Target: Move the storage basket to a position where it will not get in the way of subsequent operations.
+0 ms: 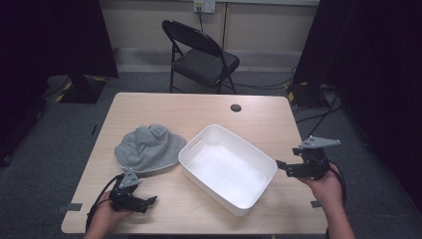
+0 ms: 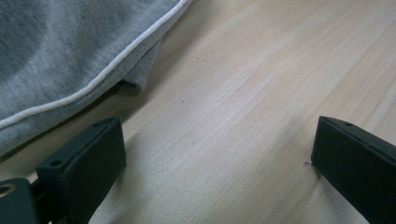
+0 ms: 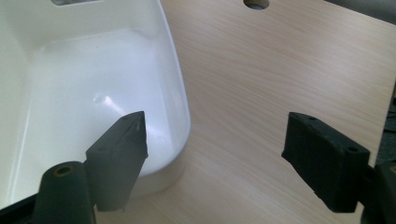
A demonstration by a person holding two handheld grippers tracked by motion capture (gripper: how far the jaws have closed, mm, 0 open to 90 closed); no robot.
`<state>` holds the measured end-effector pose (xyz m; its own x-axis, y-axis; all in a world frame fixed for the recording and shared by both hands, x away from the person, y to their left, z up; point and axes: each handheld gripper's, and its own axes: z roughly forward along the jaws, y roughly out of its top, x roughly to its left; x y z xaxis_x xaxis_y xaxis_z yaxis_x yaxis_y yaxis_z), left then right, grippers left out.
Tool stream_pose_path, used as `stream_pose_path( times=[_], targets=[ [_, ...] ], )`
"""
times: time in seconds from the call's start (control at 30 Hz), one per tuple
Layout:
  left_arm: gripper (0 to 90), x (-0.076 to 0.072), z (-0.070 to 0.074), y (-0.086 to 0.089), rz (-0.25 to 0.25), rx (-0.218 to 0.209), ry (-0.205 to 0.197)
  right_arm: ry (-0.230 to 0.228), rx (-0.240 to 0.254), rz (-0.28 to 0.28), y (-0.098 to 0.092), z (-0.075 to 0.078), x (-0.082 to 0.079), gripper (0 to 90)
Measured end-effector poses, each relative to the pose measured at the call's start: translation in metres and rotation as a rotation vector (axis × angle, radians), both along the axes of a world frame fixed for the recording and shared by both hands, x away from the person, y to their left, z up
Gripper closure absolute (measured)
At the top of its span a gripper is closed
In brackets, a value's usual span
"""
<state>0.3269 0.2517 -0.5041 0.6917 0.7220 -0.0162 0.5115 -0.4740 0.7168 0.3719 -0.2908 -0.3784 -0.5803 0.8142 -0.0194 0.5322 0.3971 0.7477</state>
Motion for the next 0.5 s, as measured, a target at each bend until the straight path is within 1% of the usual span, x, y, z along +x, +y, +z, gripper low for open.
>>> stream_pose_path(
  times=[0.07, 0.13, 0.23, 0.33, 0.47, 0.5],
  targets=[
    [2.6, 0.000, 0.000, 0.000, -0.001, 0.000, 0.000, 0.008, 0.016, 0.018, 0.008, 0.000, 0.002, 23.7],
    [2.6, 0.000, 0.000, 0.000, 0.000, 0.001, 0.000, 0.013, 0.023, 0.034, 0.015, -0.001, 0.004, 26.1],
    [2.6, 0.000, 0.000, 0.000, 0.000, 0.001, 0.000, 0.019, 0.022, 0.069, 0.027, -0.006, 0.008, 28.7],
    [2.5, 0.000, 0.000, 0.000, 0.001, 0.000, -0.001, 0.036, 0.024, 0.091, 0.035, -0.013, 0.010, 34.2],
    [2.6, 0.000, 0.000, 0.000, 0.000, 0.001, 0.000, 0.063, 0.014, 0.085, 0.042, -0.021, 0.012, 39.9],
    [2.6, 0.000, 0.000, 0.000, 0.000, 0.000, 0.000, 0.056, 0.013, 0.086, 0.042, -0.022, 0.013, 41.8]
  ],
)
